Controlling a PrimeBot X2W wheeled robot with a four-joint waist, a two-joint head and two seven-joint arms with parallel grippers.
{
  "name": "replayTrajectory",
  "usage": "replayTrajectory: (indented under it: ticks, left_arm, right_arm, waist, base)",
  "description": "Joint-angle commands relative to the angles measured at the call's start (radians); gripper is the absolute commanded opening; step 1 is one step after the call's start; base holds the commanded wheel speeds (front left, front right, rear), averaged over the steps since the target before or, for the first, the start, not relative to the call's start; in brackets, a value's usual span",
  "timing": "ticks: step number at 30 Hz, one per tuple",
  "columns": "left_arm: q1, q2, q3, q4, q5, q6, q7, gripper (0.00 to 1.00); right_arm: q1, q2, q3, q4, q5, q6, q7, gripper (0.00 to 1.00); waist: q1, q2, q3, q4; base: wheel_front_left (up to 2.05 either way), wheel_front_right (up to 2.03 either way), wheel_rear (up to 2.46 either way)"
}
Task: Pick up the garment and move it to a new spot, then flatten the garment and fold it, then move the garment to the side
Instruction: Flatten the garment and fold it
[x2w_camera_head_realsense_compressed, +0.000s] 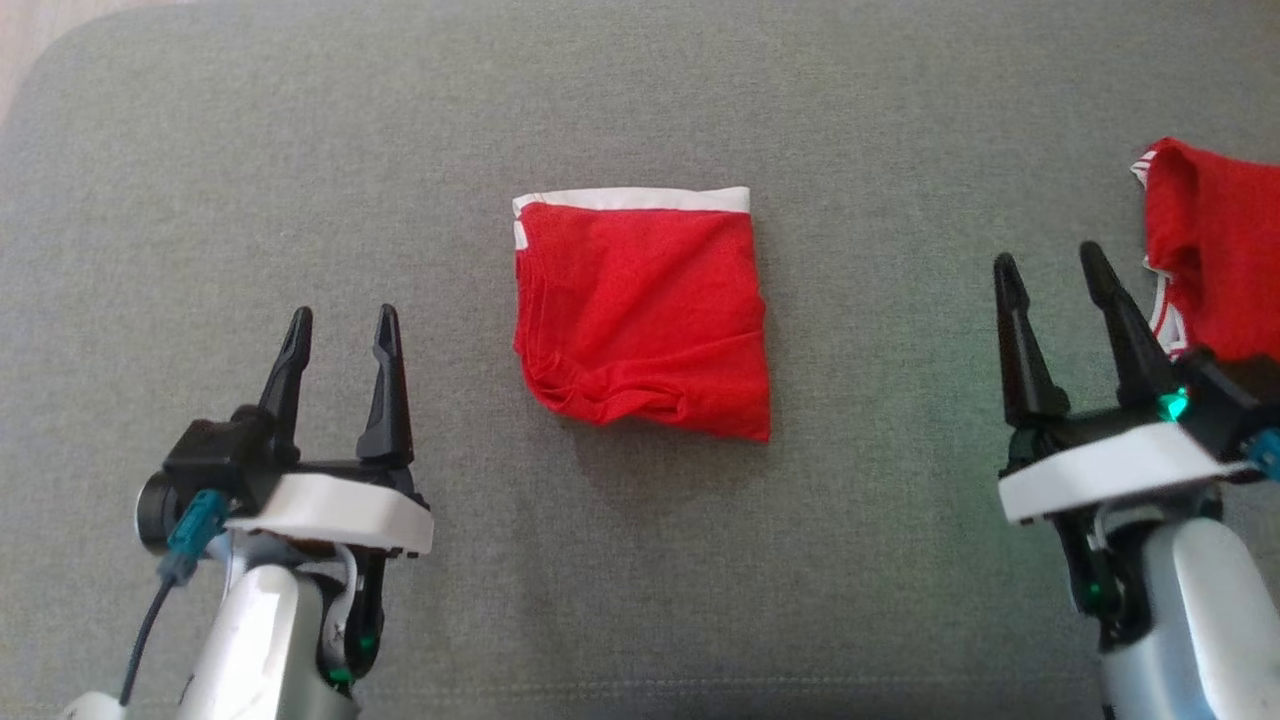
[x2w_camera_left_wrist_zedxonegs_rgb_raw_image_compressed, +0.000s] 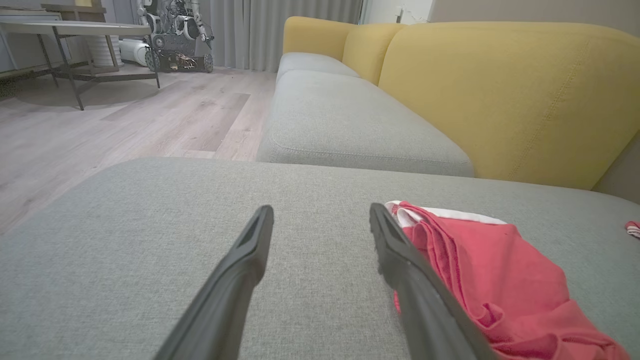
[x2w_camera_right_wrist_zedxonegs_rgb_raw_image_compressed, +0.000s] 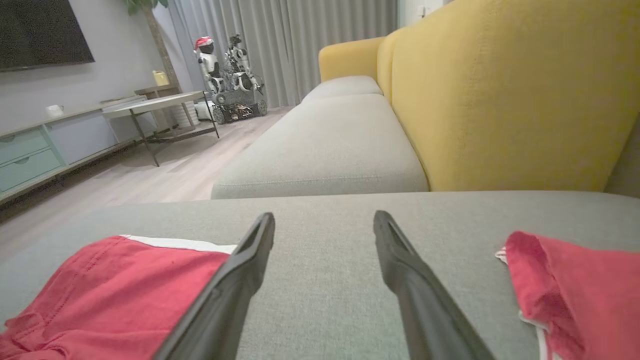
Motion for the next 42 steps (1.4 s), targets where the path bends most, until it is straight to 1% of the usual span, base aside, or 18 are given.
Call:
replayTrajectory:
  ticks: [1,10,14,17,21,29,42]
  left_arm:
    - [-0.006,0.026,0.031,-0.038,0.010,0.009,-0.011,1.00]
    - [0.010,0.039,0.022,-0.041,0.014,0.017,0.004,1.00]
    - [0.037,0.050,0.020,-0.051,0.015,0.020,0.012,1.00]
    - [0.080,0.062,0.019,-0.059,0.011,0.021,0.023,1.00]
    - [0.126,0.069,0.020,-0.075,0.009,0.031,0.034,1.00]
    - [0.203,0.081,0.019,-0.110,0.003,0.048,0.061,1.00]
    - [0.242,0.087,0.013,-0.165,0.002,0.076,0.097,1.00]
  right_arm:
    - [0.014,0.010,0.001,-0.068,-0.016,-0.001,0.014,1.00]
    - [0.067,0.036,-0.025,-0.116,-0.030,-0.001,0.037,1.00]
    - [0.095,0.042,-0.026,-0.124,-0.040,-0.001,0.047,1.00]
    - [0.132,0.046,-0.024,-0.129,-0.050,-0.001,0.059,1.00]
    - [0.172,0.049,-0.025,-0.137,-0.056,-0.001,0.073,1.00]
    - [0.238,0.053,-0.028,-0.157,-0.066,-0.001,0.104,1.00]
    - [0.260,0.057,-0.029,-0.179,-0.075,-0.001,0.118,1.00]
  waist:
    - [0.0000,-0.0001,-0.003,-0.006]
    - [0.0000,-0.0001,-0.036,-0.014]
    - [0.0000,-0.0001,-0.074,-0.016]
    - [0.0000,-0.0001,-0.123,-0.022]
    - [0.0000,-0.0001,-0.167,-0.025]
    - [0.0000,-0.0001,-0.227,-0.023]
    - [0.0000,-0.0001,-0.239,-0.020]
  base:
    - [0.00,0.00,0.00]
    - [0.00,0.00,0.00]
    - [0.00,0.00,0.00]
    - [0.00,0.00,0.00]
    - [0.00,0.00,0.00]
    - [0.00,0.00,0.00]
    - [0.00,0.00,0.00]
